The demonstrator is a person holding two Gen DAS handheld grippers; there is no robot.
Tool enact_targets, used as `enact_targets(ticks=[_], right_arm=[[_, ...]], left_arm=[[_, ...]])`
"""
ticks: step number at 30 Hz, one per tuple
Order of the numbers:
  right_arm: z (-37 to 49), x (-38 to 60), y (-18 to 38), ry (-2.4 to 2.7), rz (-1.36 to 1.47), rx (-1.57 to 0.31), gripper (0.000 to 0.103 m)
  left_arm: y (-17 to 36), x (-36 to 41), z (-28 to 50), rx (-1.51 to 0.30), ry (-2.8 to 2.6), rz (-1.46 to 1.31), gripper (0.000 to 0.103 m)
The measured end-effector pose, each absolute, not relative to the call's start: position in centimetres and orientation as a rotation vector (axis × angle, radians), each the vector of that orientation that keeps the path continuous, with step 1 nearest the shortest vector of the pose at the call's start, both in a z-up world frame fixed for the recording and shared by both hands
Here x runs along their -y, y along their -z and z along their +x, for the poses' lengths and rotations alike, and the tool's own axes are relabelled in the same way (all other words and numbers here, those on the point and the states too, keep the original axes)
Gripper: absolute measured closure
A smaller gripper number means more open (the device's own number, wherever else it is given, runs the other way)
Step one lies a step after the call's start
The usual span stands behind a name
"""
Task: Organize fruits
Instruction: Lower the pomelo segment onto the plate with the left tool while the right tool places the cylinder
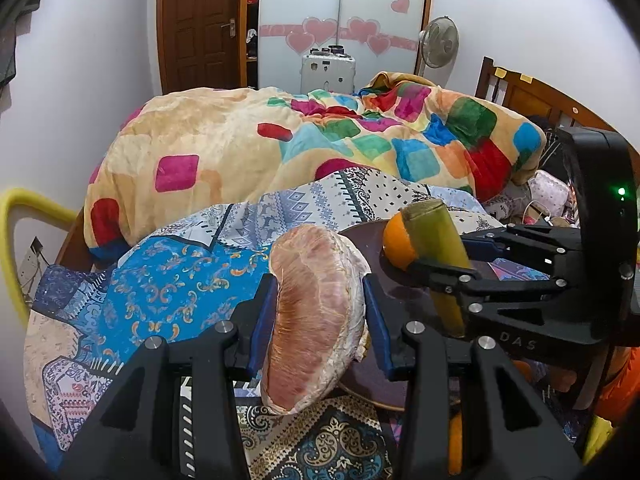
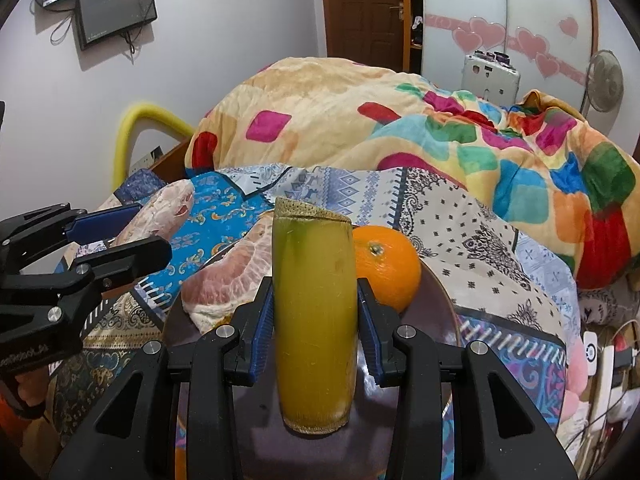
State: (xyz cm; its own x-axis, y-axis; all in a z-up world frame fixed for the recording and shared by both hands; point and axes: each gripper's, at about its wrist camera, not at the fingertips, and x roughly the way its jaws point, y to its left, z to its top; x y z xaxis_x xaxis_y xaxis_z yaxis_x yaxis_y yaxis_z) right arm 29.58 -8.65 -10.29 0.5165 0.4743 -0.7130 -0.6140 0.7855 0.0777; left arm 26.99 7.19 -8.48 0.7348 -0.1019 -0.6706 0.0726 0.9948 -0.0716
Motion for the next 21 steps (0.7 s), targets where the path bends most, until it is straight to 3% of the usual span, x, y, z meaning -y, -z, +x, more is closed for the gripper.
enact_targets(ticks=[21], right_arm=[[29.1, 10.1, 8.8, -0.617, -0.208, -0.747, 0.067]], left_arm=[[10.0, -6.0, 28.8, -0.785, 0.11, -0.05, 0.06]])
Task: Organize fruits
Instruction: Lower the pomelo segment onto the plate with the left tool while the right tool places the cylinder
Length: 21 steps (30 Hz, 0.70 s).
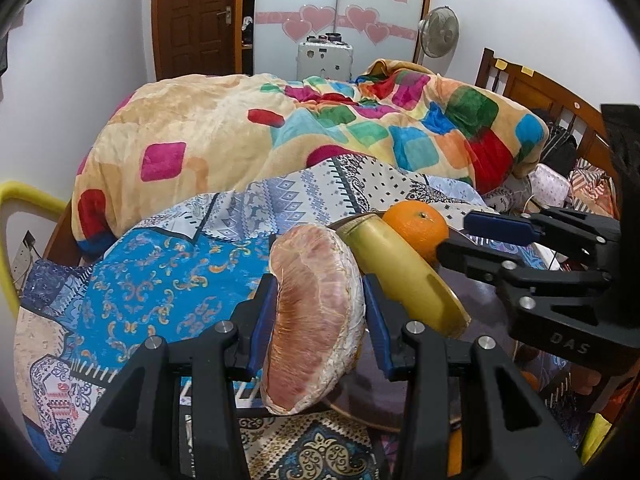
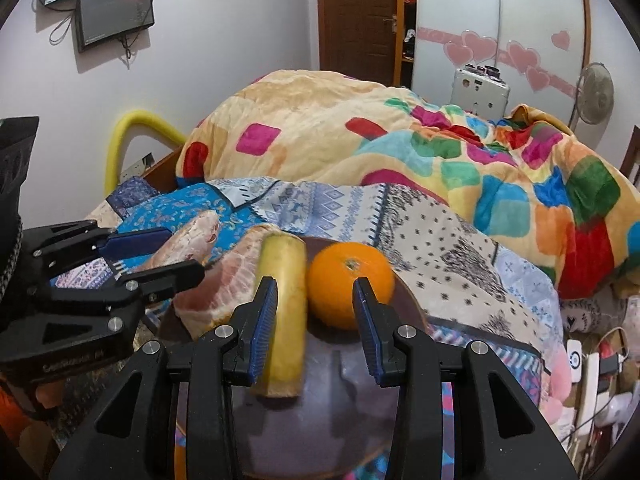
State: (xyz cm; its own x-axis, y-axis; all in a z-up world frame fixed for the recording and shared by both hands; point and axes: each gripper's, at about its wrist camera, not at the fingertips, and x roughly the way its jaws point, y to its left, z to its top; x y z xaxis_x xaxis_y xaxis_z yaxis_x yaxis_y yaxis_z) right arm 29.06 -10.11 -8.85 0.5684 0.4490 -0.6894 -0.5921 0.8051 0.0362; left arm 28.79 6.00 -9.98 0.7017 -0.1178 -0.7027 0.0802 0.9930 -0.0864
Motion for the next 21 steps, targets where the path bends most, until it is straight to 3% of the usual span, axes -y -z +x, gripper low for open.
enact_targets(ticks=[13, 17, 21], right_arm=[[28.2, 13.3, 9.3, -0.593, -0.204, -0.733, 0.067], [27.9, 13.9, 9.3, -0.591, -0.199, -0.734, 0.067], [27.3, 14.4, 8.9, -0.585, -0.196, -0.73, 0.066]], left_arm=[[10.6, -4.0, 30.2, -0.826, 0.122, -0.051, 0.06], [9.8, -3.3, 29.3, -0.79, 0.105, 0.002, 0.051], [9.0, -3.4, 28.3, -0.79, 0.113, -0.004, 0.051]])
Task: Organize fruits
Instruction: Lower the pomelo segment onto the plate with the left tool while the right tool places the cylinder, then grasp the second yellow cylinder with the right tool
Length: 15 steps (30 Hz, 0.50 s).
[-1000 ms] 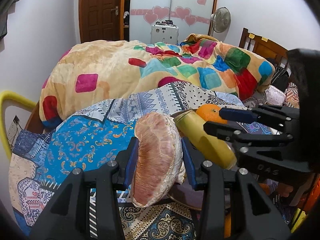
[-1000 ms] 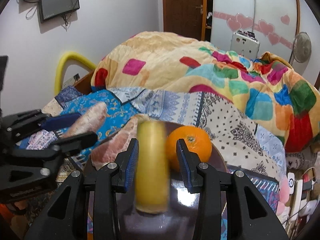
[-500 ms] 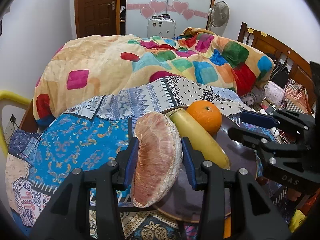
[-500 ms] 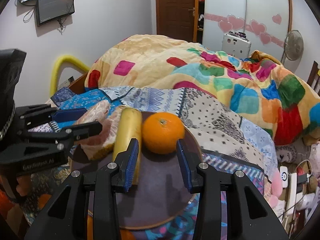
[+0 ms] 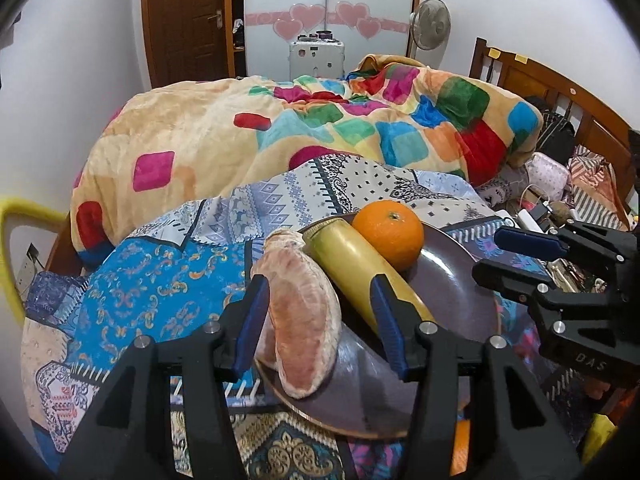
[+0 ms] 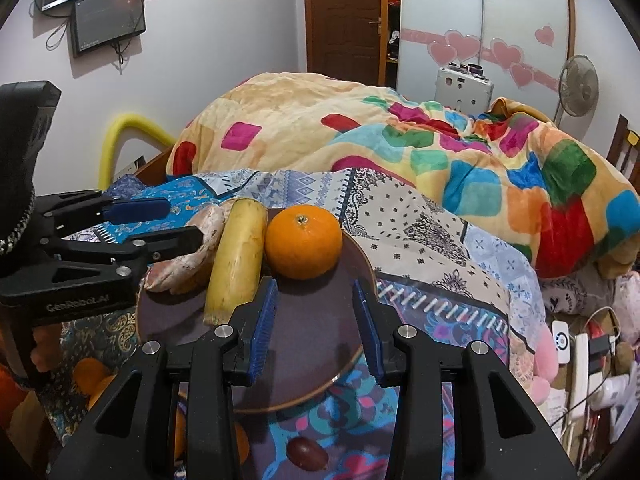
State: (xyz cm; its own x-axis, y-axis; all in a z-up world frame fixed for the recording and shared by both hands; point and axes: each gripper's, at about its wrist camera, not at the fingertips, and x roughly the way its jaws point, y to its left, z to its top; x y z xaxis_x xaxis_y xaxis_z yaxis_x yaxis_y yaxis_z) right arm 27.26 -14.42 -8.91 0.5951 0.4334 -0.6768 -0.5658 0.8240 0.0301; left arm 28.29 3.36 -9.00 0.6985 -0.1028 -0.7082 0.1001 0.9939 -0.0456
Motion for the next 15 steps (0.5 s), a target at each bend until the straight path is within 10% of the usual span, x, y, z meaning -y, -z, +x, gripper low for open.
enact_targets(ticks=[15], right_arm=[[20.8, 17.3, 5.9, -0.554, -0.143, -0.675, 0.039]], left_arm=[[7.2, -5.1, 18.7, -0.774, 0.085, -0.025, 0.04]])
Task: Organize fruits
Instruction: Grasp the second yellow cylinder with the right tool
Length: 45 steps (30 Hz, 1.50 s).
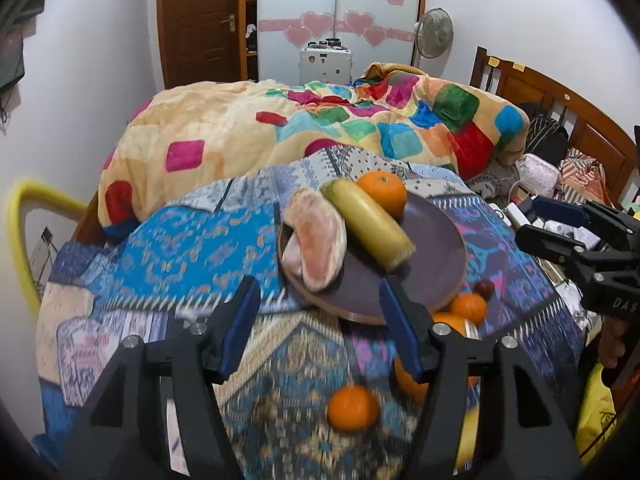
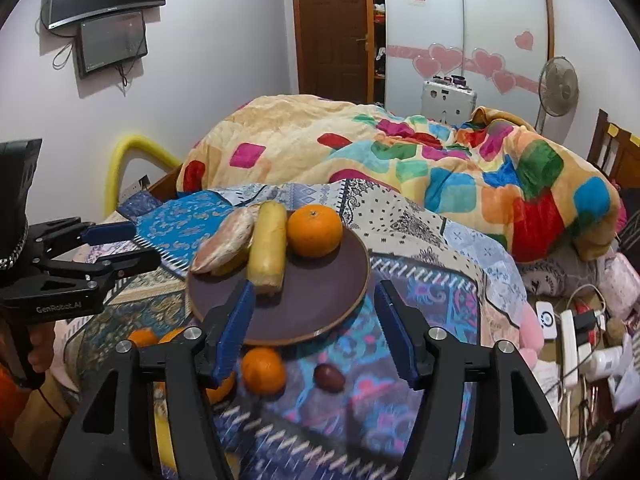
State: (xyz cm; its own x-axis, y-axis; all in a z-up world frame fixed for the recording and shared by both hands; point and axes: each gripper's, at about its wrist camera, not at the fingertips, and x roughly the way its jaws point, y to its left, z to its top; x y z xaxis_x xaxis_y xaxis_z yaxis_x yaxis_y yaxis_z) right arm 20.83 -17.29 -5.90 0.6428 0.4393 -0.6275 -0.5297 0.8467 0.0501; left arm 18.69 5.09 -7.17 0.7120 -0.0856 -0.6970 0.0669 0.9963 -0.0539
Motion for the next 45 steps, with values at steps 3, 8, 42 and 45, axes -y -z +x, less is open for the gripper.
enact_targets(ticks=[3, 8, 42, 45], right_arm=[[19.1, 17.8, 5.9, -0.548, -0.134, -0.673, 0.035], [16.4, 18.4, 6.4, -0.536, -0.127, -0.679, 0.035], [14.1, 21.0, 13.3, -0.445, -0.071, -0.799, 0.035], [14.6, 21.3, 13.0, -0.435, -0.063, -0.8, 0.035]], left_arm=[[7.7, -5.4, 16.6, -0.789, 0.081, -0.02, 0.039], [9.2, -5.6, 13.7, -0.821, 0.073, -0.019, 0.034], [14.0, 1.4, 10.6, -0.89, 0.181, -0.036, 0.028], [14.0, 2.0, 11.0, -0.878, 0.179, -0.05, 0.028]])
